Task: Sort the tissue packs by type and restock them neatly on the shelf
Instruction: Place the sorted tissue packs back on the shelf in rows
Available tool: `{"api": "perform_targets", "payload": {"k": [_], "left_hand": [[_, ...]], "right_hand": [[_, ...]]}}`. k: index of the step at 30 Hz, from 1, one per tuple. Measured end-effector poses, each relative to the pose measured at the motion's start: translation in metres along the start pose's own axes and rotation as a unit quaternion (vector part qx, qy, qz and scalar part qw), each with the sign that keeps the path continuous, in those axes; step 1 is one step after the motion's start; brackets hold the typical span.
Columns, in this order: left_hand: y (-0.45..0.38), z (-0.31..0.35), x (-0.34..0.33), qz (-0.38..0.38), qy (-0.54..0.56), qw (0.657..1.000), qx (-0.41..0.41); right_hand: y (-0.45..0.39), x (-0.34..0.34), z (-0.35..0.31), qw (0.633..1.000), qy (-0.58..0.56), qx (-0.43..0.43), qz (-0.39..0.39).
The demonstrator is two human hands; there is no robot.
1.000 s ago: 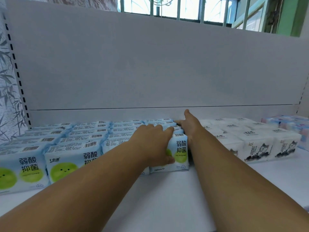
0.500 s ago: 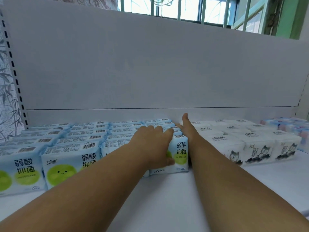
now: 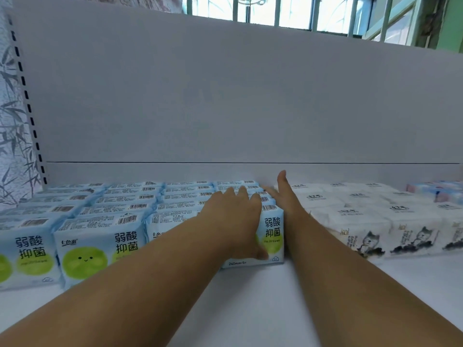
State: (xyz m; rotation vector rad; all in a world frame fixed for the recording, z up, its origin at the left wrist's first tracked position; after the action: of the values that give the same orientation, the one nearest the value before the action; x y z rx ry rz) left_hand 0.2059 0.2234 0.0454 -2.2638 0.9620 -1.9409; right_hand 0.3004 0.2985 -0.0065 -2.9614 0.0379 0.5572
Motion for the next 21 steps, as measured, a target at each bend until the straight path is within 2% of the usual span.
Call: {"api": "perform_targets", "payload": {"k": [6,14,19,21], "left_hand": [[-0.002,-0.001,-0.005,-0.013,0.006,1.000,-0.009],[0.002,-0.002,0.001,-0.007,0.004,1.000,-0.016],[0.034,-0.016,0.025,0.080,-0.026,0.996,0.017],[0.048,-0.025,0.017,0.085,-0.062,0.994,0.010]], "right_hand": [[-0.001,-0.003,0.008,0.998,-0.037,-0.001,-0.054],[0.000,-0.002,0.003,0.999,-0.015,0.006,-0.028],[0.000,0.006,0.001,1.000,0.018,0.002,-0.005],[0.001,0.007,0.003,1.000,0.026,-0.006,0.001]]}}
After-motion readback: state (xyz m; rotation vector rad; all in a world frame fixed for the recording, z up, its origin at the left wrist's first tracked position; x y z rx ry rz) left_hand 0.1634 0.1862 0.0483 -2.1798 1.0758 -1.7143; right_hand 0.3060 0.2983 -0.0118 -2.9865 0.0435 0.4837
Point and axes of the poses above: each hand's wrist, its own y-axis away from the middle knuckle, its own x-axis out of the back of the hand, z = x × y, the point moved 9 cm from there along -y, towards the middle knuckle, and after that the axes turned 9 degrees about x, right-handed, at the moved point
